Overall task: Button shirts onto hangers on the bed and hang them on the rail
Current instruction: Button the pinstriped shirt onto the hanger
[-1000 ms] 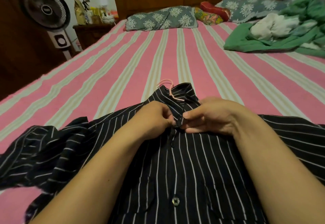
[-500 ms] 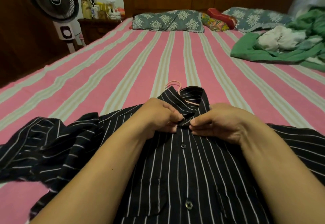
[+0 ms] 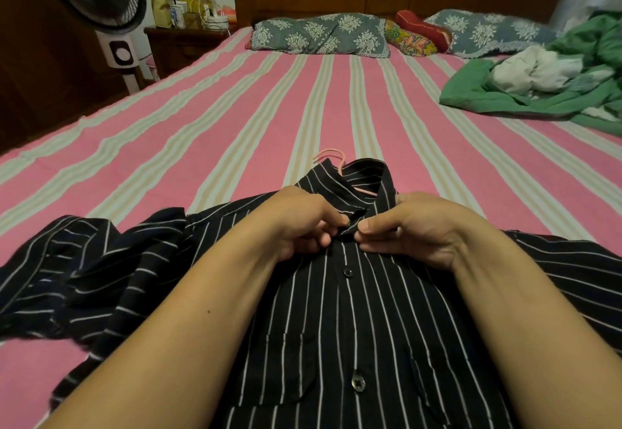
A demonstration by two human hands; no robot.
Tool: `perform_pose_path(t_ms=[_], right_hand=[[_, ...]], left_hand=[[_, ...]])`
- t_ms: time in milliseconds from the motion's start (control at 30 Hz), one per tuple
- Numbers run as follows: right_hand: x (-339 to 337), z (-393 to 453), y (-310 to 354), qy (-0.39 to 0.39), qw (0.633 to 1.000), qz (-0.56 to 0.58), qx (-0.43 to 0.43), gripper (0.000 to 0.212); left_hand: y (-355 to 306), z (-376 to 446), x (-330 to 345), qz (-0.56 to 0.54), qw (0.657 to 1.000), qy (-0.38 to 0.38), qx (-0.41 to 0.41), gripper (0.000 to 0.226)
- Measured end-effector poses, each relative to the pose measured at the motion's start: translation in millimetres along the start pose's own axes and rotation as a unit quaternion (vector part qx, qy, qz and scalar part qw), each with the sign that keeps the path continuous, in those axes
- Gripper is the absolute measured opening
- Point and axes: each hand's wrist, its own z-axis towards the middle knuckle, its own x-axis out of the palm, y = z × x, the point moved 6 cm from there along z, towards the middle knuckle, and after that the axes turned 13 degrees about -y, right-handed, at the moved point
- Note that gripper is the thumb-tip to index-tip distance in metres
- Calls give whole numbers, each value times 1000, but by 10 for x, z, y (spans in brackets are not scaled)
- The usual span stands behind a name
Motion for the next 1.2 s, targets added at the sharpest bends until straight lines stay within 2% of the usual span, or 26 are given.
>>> perform_pose_path(t_ms=[167, 367, 500, 700, 867, 1033, 1200], right_hand=[[13, -27, 22, 8, 999, 31, 20, 14], [-1, 11, 11, -28, 999, -18, -7, 25], [13, 26, 2, -38, 999, -23, -12, 21], [19, 49, -36, -37, 999, -1, 13, 32], [16, 56, -55, -35, 999, 11, 28, 26], [29, 42, -48, -50, 999, 5, 16, 16], [65, 16, -9, -70, 997, -12, -25, 20]], left_hand=[[5, 13, 15, 4, 1000, -14, 7, 15], [35, 43, 22, -34, 999, 13, -12, 12], [45, 47, 45, -21, 1000, 21, -10, 14], [41, 57, 40, -10, 1000, 10, -8, 13], [46, 73, 39, -8, 1000, 9, -5, 19], [38, 62, 47, -25, 1000, 13, -13, 13], [68, 82, 60, -52, 998, 19, -32, 7]])
